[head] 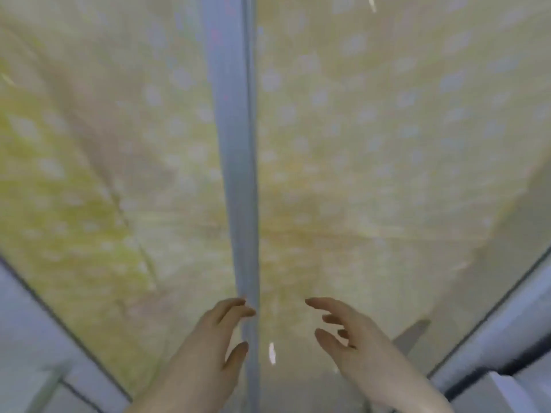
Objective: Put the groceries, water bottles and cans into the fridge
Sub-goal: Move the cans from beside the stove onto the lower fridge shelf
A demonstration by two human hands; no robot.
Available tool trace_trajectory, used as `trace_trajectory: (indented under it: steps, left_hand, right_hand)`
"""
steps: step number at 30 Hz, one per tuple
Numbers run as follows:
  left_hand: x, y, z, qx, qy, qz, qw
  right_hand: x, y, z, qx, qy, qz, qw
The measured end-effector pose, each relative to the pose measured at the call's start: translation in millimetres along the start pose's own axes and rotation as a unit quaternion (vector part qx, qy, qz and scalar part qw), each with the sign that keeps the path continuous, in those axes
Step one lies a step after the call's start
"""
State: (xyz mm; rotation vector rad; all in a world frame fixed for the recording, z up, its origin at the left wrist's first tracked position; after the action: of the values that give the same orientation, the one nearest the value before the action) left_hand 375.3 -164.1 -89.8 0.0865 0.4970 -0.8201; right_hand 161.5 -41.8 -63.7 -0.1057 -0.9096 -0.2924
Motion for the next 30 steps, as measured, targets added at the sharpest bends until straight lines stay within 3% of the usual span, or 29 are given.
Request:
trace_trajectory:
  steps: [6, 12, 20, 30]
  left_hand:
    - [90, 94, 47, -0.046, -0.008, 0.152, 0.987]
    - [143, 204, 69, -0.123, -0.011, 0.317, 0.940]
    - [133, 362, 74, -0.230, -0.064, 0.553, 0.798]
    - [99, 524, 80, -0.316, -0.063, 0.697, 0.641]
  right_hand:
    - [71, -38, -113, 0.161, 0.031, 0.068, 0.984]
    - [142, -60, -212, 0.306, 0.086, 0.192, 0.928]
    - [217, -52, -329, 0.455, 0.087, 0.339, 0.819]
    - [307, 72, -459, 0.562, 0.080, 0.476, 0.672]
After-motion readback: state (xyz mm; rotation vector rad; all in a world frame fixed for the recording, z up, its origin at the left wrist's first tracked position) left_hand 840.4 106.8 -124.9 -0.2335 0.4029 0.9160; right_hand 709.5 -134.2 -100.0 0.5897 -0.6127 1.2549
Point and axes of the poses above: each hand's wrist, its own y-axis away from the middle knuckle, its own z-axis out of the back of the hand, x = y × z, the point moved 4 cm from there along -y, towards the middle knuckle, and after that the axes turned 4 degrees about -y, right-handed, at the moved point
